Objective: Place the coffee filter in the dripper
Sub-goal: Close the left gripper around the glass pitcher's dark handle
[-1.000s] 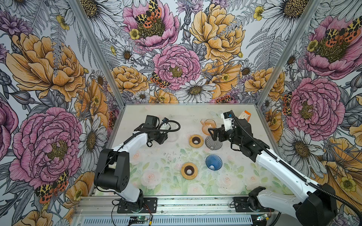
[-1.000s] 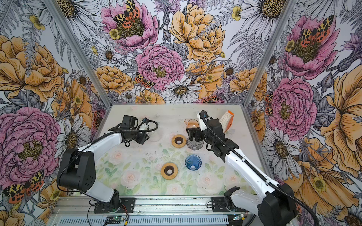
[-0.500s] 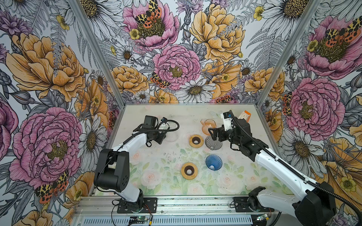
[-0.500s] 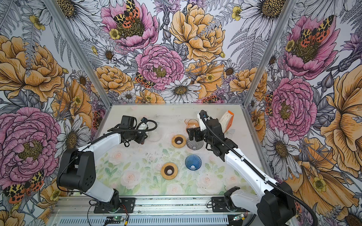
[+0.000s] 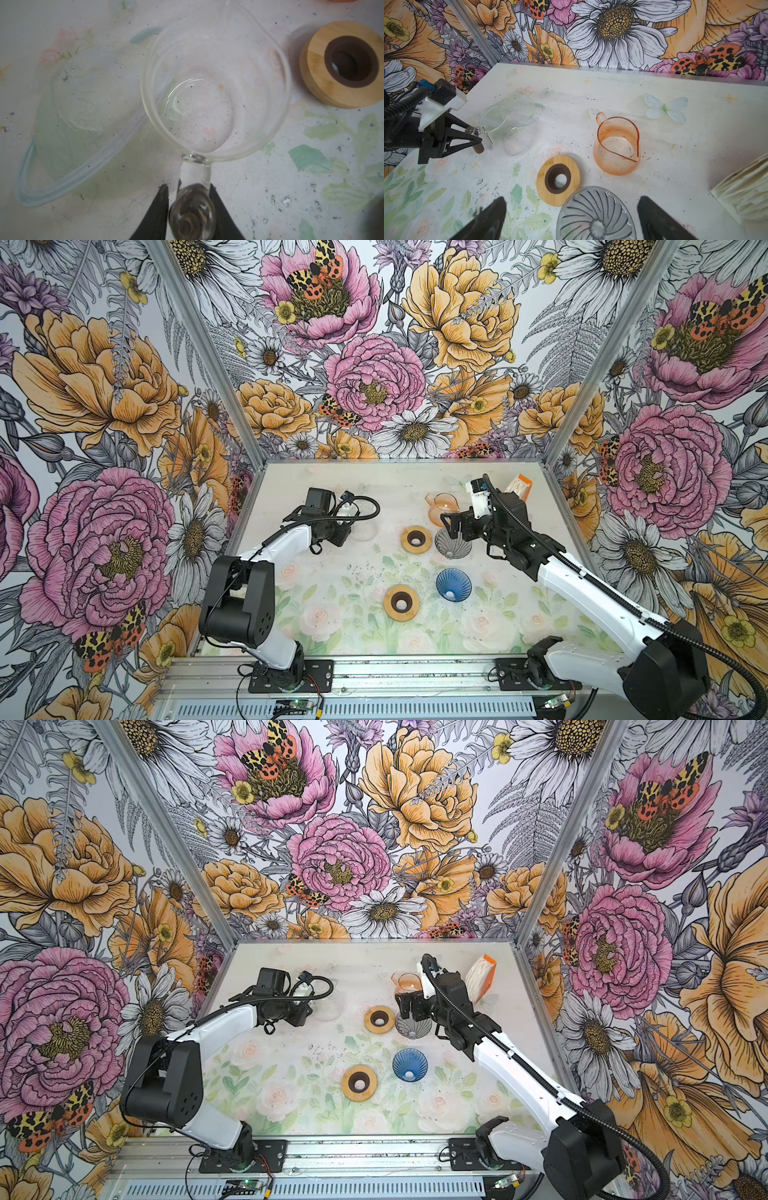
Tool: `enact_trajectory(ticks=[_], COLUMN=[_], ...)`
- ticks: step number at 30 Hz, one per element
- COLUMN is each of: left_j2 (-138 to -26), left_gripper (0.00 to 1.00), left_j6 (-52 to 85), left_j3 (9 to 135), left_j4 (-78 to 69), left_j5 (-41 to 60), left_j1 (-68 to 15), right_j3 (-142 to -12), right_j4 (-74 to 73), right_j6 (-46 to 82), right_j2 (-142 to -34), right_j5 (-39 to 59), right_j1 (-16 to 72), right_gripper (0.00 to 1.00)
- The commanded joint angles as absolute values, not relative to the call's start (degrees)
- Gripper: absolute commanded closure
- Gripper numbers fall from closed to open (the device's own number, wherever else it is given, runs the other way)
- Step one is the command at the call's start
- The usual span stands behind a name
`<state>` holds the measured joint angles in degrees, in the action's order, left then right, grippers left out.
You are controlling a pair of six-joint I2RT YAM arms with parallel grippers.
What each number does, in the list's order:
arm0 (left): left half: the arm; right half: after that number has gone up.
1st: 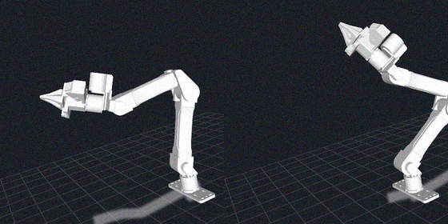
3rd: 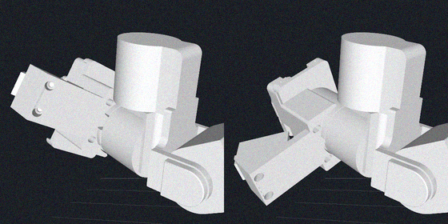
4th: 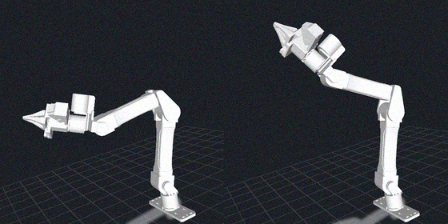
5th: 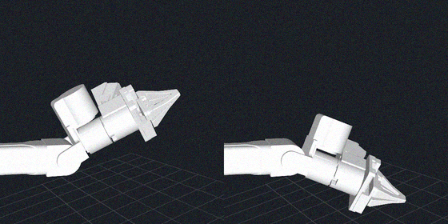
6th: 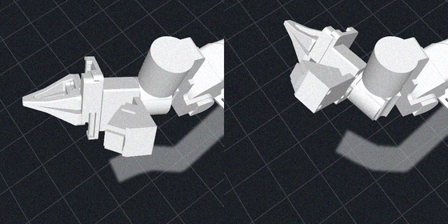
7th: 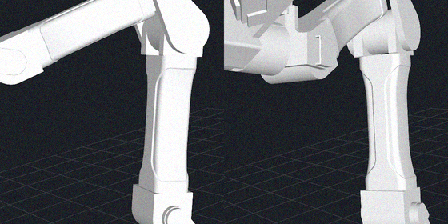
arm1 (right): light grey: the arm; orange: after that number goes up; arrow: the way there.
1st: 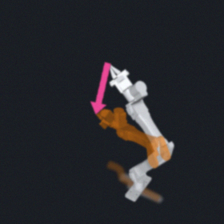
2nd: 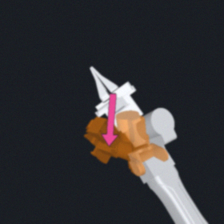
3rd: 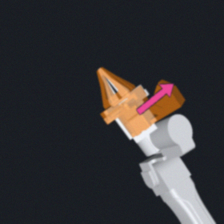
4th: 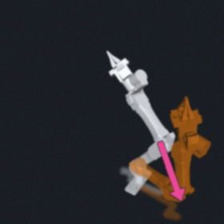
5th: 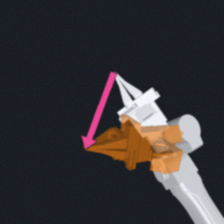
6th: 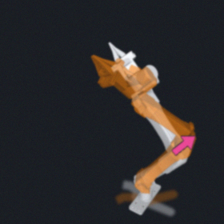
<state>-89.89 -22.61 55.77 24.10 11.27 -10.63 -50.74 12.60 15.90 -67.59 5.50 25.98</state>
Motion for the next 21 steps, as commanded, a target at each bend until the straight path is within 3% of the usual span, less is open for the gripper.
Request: enact_trajectory(ticks=[1, 21], left_j2=[-88.86, -85.87], left_gripper=[0.73, 0.84], left_j6=[-21.66, -20.43], left_j3=[54.50, 56.07], left_j4=[23.09, 23.95], left_j5=[13.01, 15.00], left_j1=[-10.46, -10.60], right_j3=[-51.21, -50.26], right_j4=[11.18, 11.15], right_j6=[16.77, 16.40], right_j2=[-66.82, -64.45], right_j5=[3.68, 2.92], right_j1=[26.37, 26.37], right_gripper=[0.01, 0.00])
